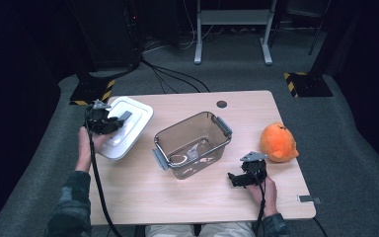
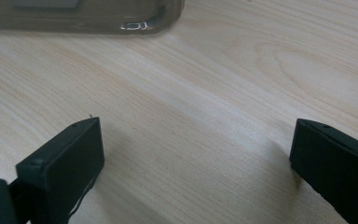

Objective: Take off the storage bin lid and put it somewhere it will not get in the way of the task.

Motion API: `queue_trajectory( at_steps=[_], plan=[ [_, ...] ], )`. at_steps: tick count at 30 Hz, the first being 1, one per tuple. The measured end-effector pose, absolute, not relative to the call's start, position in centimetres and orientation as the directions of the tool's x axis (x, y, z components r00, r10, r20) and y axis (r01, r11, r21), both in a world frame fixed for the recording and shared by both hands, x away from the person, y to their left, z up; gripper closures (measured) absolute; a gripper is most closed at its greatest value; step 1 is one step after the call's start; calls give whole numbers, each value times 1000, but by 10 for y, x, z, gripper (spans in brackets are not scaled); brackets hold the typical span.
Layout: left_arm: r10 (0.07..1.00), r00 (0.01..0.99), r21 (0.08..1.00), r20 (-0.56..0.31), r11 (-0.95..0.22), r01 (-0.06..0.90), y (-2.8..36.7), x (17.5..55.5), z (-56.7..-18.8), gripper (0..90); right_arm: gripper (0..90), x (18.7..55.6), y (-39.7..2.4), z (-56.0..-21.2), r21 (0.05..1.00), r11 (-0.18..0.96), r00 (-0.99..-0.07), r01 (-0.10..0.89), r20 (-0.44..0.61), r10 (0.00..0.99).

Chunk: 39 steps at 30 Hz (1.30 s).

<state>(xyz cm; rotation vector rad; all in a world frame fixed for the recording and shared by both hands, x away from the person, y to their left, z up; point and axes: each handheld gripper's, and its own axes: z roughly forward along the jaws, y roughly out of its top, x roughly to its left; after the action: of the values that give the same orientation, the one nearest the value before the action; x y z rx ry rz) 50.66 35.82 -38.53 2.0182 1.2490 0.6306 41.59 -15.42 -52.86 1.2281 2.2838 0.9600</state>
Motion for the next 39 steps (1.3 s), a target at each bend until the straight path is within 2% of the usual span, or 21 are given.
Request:
queue_trajectory(
  at_steps=[25,39],
  plan=[
    [922,385,721,-43,-238,650,367,515,-435,664,21,416,-154,-529,716,385,-547,582,-7,837],
    [918,393,694,-58,-246,677,361,521,-452,664,21,416,-154,-529,716,385,-547,582,-6,837]
  ],
)
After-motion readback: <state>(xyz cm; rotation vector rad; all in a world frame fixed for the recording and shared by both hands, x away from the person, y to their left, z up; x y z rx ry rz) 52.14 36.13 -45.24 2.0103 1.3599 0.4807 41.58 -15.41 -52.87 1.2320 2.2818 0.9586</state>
